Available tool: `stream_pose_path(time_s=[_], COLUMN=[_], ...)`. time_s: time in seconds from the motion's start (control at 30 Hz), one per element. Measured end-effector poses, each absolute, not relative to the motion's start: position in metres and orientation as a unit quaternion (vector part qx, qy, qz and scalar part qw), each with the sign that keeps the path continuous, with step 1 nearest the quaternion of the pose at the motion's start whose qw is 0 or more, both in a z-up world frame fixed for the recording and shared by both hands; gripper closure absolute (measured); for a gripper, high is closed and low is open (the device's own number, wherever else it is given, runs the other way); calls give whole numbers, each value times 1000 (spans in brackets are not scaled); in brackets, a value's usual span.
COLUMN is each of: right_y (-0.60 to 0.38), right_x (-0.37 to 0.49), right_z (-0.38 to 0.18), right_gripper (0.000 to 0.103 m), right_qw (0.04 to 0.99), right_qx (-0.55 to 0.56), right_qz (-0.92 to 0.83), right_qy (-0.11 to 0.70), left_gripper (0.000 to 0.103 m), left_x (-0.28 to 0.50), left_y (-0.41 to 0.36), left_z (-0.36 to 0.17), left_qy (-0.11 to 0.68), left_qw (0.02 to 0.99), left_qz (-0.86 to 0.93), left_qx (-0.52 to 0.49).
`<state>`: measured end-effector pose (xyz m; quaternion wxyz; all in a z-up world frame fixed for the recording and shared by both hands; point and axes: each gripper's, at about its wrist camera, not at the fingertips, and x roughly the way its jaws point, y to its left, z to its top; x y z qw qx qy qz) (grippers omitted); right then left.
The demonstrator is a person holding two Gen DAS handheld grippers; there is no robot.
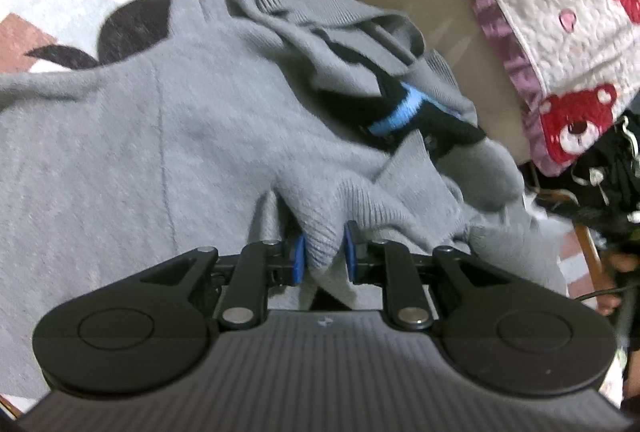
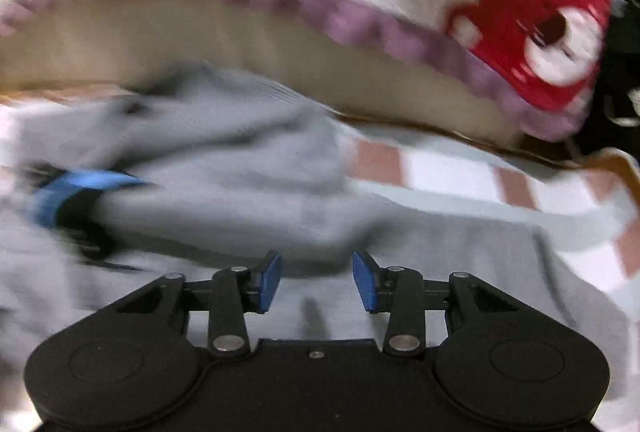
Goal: Fold clothes
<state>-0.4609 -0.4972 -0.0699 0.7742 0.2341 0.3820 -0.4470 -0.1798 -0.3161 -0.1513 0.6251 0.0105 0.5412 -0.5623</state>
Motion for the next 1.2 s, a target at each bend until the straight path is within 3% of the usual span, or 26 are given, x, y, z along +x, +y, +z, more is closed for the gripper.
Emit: stream_pose_path(time_s=[0.1,0.17,0.2,0.33,0.43,0.6,0.63,0.67,0.73,0.87,1.0,1.2], right_y=[-458,-431,-418,-384,-416,-470,-476,-480,-494,-529,-553,-570], right_x=[-446,-424,-413,-365,-349,-354,-358,-362,-380,-420,-447,-473], right_z=[-45,-50,-54,-99,-125,-146,-151,-156,-154,-142,-152,-161], right_gripper=[59,39,36,36,36,31,36,59,90,96,96,95], right_qw=[820,830,831,797,780,771,770,765,765,786,771,746], right_qx=[240,214,198,56,79,171,185,187,240,379,500,612], right_qz=[-354,-287,-254,-232,-238,-310,-309,-313,-321,-288,-243,-154], right_qy=[381,428,453,554,573,530,527,530,504,395,311,213], left_gripper=[85,85,85,85,81,81,81,80,73,67,67,62], left_x=[-187,-187,-186,-186,-189,-190,-195,-202,-216,-227,-255,-314], left_y=[-320,-321,-321,-319,-311,-289,-285,-282,-275,-279,-318,-345], left_z=[-152,-151,-151,-146,-140,-129,-121,-110,-87,-68,-86,-88], left_qy=[540,537,536,532,525,532,517,489,439,417,401,196], left_qw=[621,622,623,624,636,637,638,637,609,540,531,538], left_qz=[-567,-569,-570,-572,-562,-547,-555,-574,-640,-727,-738,-778], left_qx=[26,26,24,27,70,111,131,159,163,77,113,256])
